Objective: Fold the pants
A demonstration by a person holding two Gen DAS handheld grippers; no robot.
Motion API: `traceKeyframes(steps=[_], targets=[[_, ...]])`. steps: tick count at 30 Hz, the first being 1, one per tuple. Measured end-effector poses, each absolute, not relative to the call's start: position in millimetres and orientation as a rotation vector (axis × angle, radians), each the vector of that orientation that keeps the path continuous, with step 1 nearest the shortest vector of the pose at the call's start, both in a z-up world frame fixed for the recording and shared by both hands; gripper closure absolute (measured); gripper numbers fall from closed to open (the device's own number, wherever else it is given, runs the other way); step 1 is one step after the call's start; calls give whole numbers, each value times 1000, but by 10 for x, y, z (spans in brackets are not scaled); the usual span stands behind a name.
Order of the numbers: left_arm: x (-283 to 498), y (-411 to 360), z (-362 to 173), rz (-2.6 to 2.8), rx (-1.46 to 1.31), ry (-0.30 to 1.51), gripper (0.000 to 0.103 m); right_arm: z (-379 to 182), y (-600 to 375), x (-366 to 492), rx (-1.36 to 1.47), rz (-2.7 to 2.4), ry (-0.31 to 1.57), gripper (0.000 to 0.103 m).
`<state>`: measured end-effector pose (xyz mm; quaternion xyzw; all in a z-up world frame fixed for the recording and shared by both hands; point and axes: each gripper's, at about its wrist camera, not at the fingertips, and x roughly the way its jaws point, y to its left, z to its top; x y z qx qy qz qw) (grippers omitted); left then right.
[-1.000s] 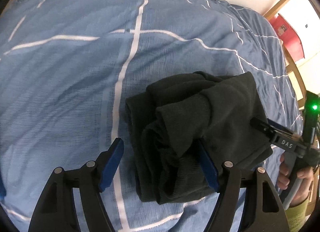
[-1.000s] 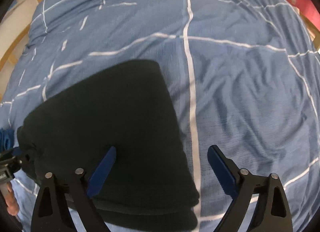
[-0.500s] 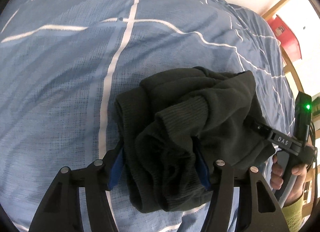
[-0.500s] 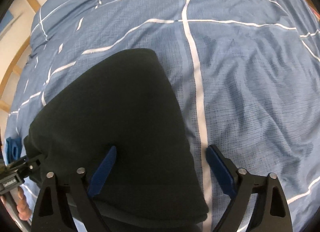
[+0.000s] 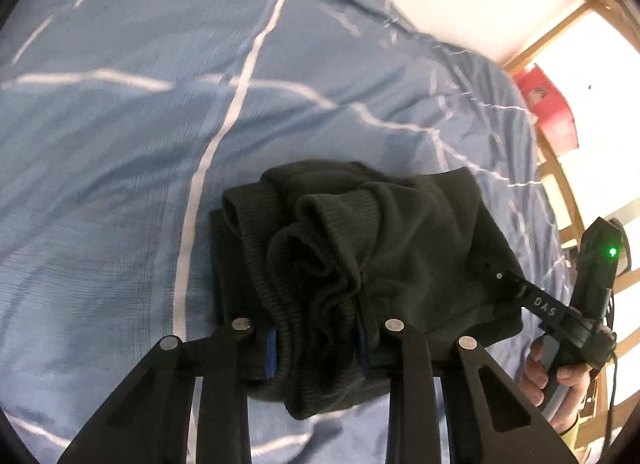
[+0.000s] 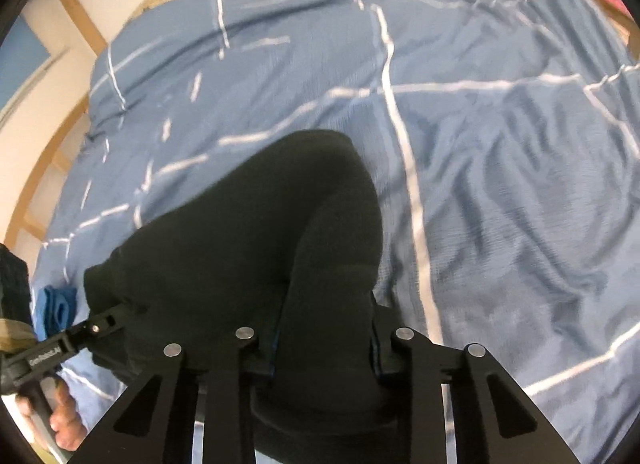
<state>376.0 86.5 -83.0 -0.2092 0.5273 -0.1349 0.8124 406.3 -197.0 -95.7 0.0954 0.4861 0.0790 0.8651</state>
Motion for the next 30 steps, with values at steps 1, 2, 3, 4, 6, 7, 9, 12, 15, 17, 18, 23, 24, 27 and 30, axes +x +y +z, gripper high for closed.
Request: traceKeyframes(steps=[1, 2, 3, 4, 6, 7, 9, 12, 15, 17, 18, 23, 24, 27, 30], targets=[[3732, 874, -760, -291, -445, 1114, 76, -881, -1972, 4002, 190, 163, 996, 72], [3691, 883, -661, -297, -434, 1100, 76, -806, -1970, 3965, 189, 164, 977, 72], [3666, 900, -579, -306, -427, 1089, 76, -722, -1955, 3908, 187, 163, 958, 72], [3647, 915, -507, -312, -425, 1076, 76, -640, -1916, 3852, 181, 159, 938, 72], [3578, 946, -356, -325, -417, 1050, 76, -448, -1839, 3685, 141, 159, 879, 72], [3518, 989, -278, -327, -417, 1035, 76, -348, -1777, 3603, 122, 159, 852, 72], [3390, 1089, -109, -324, -404, 1004, 76, -181, -1639, 3473, 103, 168, 807, 72], [3194, 1292, 118, -311, -392, 952, 75, 53, -1386, 3310, 86, 191, 751, 72], [2979, 1586, 359, -286, -378, 903, 75, 235, -1151, 3107, 74, 221, 710, 72], [2820, 1834, 504, -265, -367, 871, 75, 353, -941, 2965, 70, 251, 684, 72], [2760, 1951, 550, -256, -363, 860, 75, 377, -848, 2921, 67, 263, 673, 72], [2431, 2703, 786, -185, -343, 814, 75, 491, -192, 2754, 61, 340, 648, 72], [2378, 2844, 806, -172, -343, 811, 75, 499, -22, 2736, 57, 356, 646, 72], [2258, 3358, 843, -110, -345, 810, 75, 479, 479, 2696, 52, 401, 647, 72], [2178, 3839, 815, -53, -350, 817, 75, 395, 980, 2689, 55, 446, 661, 72]])
